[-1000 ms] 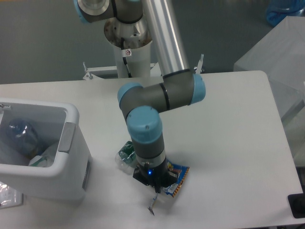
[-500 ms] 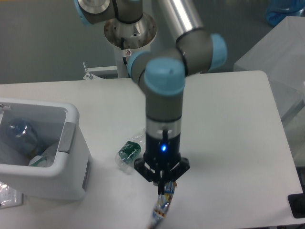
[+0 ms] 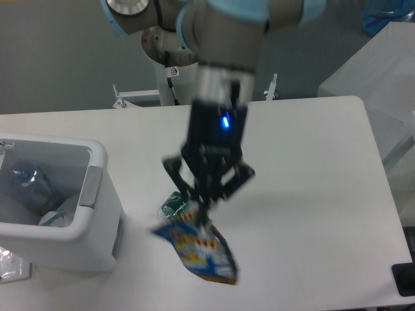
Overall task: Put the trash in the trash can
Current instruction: 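Lift the wrapper and carry it over the white trash bin, then lower the wrapper into the bin and open the gripper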
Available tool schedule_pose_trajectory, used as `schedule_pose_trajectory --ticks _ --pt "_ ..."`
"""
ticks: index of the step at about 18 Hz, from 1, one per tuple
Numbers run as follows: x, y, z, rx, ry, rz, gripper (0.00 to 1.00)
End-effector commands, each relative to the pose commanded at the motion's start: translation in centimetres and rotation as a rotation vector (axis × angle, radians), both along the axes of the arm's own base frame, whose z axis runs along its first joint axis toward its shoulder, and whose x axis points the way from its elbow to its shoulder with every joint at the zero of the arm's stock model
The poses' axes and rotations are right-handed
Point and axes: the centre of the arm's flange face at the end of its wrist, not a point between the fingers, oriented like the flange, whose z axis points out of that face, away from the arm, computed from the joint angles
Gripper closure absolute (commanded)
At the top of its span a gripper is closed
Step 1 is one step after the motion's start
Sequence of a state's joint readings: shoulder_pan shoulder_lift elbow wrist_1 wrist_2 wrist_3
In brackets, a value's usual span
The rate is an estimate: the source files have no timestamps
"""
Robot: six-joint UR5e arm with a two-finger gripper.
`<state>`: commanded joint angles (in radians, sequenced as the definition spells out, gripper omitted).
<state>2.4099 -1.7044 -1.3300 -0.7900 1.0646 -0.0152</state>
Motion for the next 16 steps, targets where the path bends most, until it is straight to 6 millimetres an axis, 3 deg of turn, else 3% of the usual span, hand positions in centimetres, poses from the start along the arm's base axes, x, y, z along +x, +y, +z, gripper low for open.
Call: schedule_pose_trajectory --ticks 2,4,7,10,13,16 --pt "1.9 -1.2 2.6 0.037 0.015 0.0 0.97" --pt "6.2 -1.2 4.2 0.071 0.017 -0.077 0.98" --pt "8.9 -1.1 5.6 0.094 0.034 -0.121 0.98" --pt "12.9 0.5 5.5 0.096 0.031 -0.207 0.98" --pt "16.4 1.6 4.0 0.078 0.02 -0.288 0.98" --pt "18.2 2.1 2.4 0.054 0.005 -0.326 0.98"
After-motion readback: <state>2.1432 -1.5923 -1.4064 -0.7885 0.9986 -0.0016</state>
